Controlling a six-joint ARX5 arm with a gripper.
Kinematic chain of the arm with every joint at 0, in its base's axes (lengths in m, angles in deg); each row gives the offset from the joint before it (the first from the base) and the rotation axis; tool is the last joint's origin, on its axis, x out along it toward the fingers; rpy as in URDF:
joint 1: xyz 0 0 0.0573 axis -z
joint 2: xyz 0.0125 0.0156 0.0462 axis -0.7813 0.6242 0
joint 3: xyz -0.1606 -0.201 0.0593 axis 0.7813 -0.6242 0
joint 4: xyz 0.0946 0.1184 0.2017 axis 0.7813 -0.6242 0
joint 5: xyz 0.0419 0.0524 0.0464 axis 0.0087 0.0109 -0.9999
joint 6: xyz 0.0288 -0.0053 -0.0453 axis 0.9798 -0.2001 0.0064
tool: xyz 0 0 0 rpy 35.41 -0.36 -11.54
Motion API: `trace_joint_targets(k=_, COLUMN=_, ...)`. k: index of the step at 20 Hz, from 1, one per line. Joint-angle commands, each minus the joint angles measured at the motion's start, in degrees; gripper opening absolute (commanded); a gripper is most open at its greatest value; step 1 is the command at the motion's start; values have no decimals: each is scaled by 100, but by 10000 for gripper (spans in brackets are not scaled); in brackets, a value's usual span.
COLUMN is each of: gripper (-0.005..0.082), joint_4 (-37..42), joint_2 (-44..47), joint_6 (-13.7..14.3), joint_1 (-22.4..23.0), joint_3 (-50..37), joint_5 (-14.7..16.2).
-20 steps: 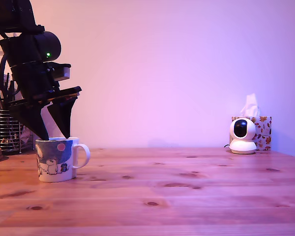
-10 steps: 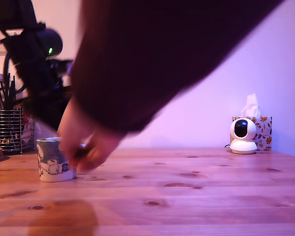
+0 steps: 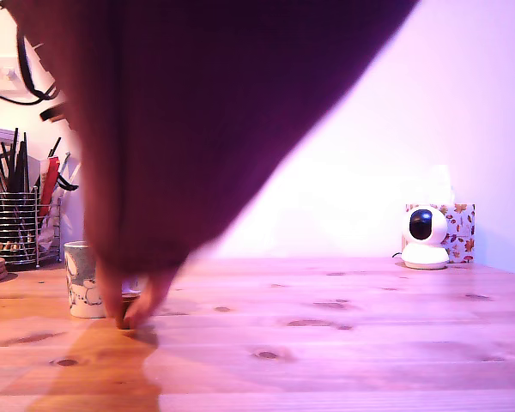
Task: Pick up the coffee capsules on the table and drop them inside the coffee cup
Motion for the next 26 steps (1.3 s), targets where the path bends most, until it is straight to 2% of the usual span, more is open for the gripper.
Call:
trace_joint_targets(k=1, gripper=-24, joint_4=127, joint_2=96, joint_6=-15, joint_1=39, joint_3=-81, joint_5=140)
trace_joint_targets(k=7, gripper=-24, joint_4=348, joint_2=7, joint_6=52, joint_1=55, joint_3=-94, joint_5=601)
trace_joint_targets(k=13, gripper=-24, joint_4=1069, joint_2=-85, joint_6=109, joint_1=59, joint_3=-481, joint_5=1099)
trace_joint_targets(k=18, gripper=-24, joint_4=2190, joint_2=-1025, joint_6=122, joint_1=96, joint_3=-2002, joint_5=1150)
trace_joint_targets(k=22, gripper=-24, joint_4=2905, joint_2=-2026, joint_6=55, joint_1=96, joint_3=-3259, joint_5=1073)
trace_joint_targets(k=26, gripper=-24, joint_4=3639, joint_2=-3034, joint_6=-247, joint_1=96, joint_3=-4323, joint_5=957)
